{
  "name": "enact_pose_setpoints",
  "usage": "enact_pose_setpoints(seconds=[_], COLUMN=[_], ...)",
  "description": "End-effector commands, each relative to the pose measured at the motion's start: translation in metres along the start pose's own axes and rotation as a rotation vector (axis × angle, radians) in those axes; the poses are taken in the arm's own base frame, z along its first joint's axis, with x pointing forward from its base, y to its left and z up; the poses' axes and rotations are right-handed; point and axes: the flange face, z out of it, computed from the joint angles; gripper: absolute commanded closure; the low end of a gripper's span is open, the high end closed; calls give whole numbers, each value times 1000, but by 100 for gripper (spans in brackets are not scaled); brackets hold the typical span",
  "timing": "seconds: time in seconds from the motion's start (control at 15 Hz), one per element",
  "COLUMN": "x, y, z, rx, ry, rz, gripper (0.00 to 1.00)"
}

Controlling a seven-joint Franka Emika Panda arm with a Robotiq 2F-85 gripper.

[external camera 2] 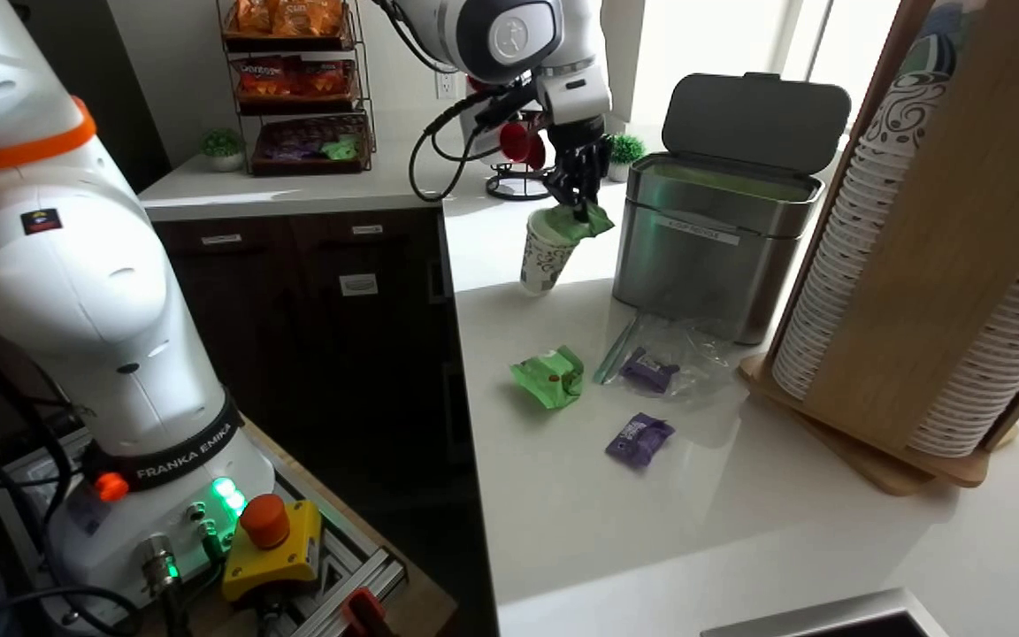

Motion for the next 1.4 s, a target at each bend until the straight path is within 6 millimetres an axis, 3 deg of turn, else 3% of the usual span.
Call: enact_pose_setpoints(seconds=[0.0, 0.53, 1.33], x=[-11, -23, -67], y=[-26, -64, -64], z=[-4, -30, -20], rx=[-51, -35, -144], ry=[-15, 21, -38], rz=[-68, -158, -402], gripper=[94, 94, 94])
